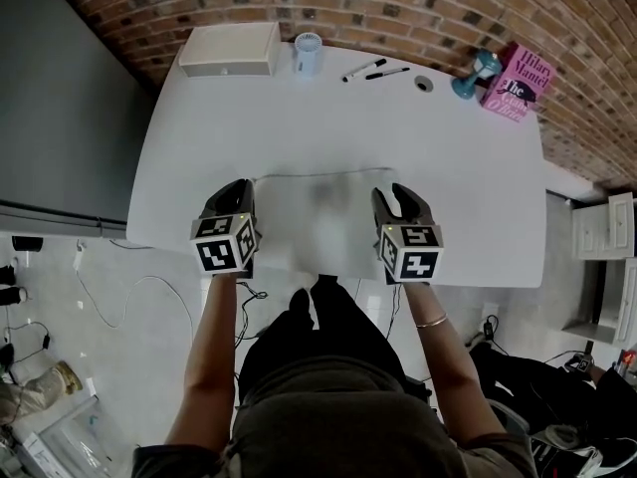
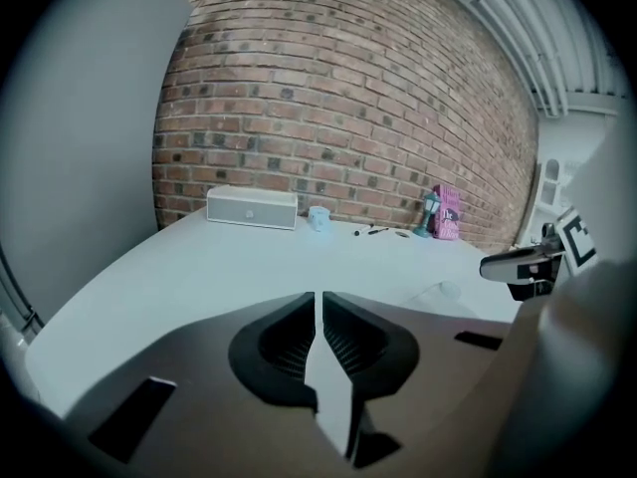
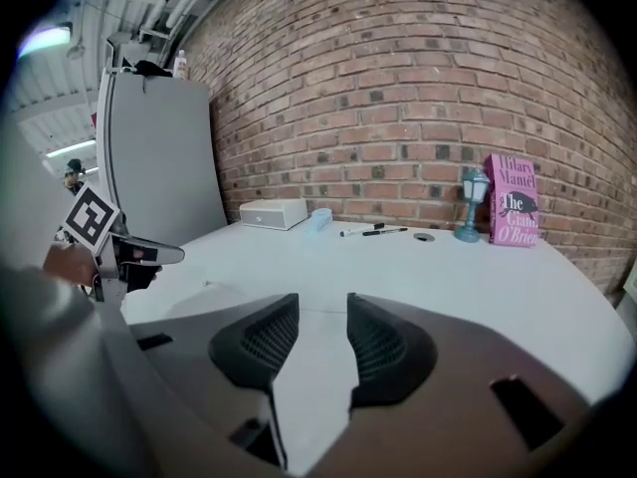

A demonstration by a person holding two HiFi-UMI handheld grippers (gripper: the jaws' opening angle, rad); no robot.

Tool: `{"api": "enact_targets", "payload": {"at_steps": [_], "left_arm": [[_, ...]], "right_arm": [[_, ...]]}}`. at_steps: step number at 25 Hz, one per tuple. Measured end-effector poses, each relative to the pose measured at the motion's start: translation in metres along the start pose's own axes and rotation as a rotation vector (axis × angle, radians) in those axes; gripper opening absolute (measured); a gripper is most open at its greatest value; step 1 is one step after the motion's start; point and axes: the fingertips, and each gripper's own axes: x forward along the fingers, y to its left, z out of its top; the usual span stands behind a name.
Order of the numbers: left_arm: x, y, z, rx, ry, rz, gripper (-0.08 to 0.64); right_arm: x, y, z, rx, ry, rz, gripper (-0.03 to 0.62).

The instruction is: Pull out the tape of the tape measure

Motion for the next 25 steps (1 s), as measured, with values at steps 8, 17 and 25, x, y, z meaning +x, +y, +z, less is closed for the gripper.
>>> {"api": "enact_targets", "payload": {"at_steps": [8,17,25], "left_arm": [[-0.022,-0.022,0.001,0.070,-0.044,-0.044,0.037],[-0.049,-0.045,0.003,0.129,-0.084,-0.100,0.037],[-0.067,-0.052,0.000,0.147,-0.109,-0.121,0.037]], "right_arm": [[-0.023,0.021,0.003,0.037,-0.070,0.002,0.126],[-0.055,0.037,0.009,0.065,-0.141,-0.017,0.052],[-0.075,0.050,0.013,0.080,-0.208,-0.007,0.005]]}}
